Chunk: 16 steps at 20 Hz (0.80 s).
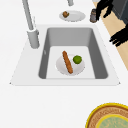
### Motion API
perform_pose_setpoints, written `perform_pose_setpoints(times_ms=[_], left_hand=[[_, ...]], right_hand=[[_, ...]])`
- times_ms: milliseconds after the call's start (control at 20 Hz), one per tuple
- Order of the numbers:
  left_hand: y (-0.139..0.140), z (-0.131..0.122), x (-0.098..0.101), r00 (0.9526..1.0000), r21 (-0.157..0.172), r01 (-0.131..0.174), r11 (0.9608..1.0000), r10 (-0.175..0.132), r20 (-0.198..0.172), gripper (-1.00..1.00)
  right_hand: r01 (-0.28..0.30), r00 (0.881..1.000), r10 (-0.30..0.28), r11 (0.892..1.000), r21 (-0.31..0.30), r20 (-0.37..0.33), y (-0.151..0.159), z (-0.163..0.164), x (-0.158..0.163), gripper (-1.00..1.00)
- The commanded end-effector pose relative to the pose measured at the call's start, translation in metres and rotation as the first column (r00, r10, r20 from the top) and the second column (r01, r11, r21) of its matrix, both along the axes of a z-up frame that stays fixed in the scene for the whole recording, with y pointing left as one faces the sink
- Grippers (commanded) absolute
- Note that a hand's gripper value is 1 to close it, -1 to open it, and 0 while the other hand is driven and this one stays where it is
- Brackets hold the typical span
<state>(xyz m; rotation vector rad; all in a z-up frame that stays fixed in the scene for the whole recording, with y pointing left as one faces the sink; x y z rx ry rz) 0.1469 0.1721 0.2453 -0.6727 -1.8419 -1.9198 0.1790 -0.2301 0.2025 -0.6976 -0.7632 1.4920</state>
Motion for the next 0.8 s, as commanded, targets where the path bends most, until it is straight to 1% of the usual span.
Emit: perform_pose_setpoints(times_ms=[0, 550, 600, 650, 750], left_hand=[[0.0, 0.0, 0.0004, 1.0, 0.0, 0.0, 1.0, 0.0, 0.0, -1.0], [0.0, 0.0, 0.0001, 1.0, 0.0, 0.0, 1.0, 0.0, 0.001, -1.0], [0.0, 0.0, 0.0001, 0.9998, 0.0, 0.0, 1.0, 0.0, 0.02, -1.0], [0.0, 0.0, 0.0001, 0.9997, 0.0, 0.0, 1.0, 0.0, 0.023, -1.0], [0.002, 0.0, 0.0002, 1.0, -0.004, -0.005, 1.0, 0.005, 0.004, -1.0]], right_hand=[[0.0, 1.0, 0.0, 1.0, 0.0, 0.0, 0.0, 0.0, 0.0, 0.0], [0.0, 1.0, 0.0, 1.0, 0.0, 0.0, 0.0, 0.0, 0.0, 0.0], [0.0, 1.0, 0.0, 1.0, 0.0, 0.0, 0.0, 0.0, 0.0, 0.0], [0.0, 1.0, 0.0, 1.0, 0.0, 0.0, 0.0, 0.0, 0.0, 0.0], [0.0, 1.0, 0.0, 1.0, 0.0, 0.0, 0.0, 0.0, 0.0, 0.0]])
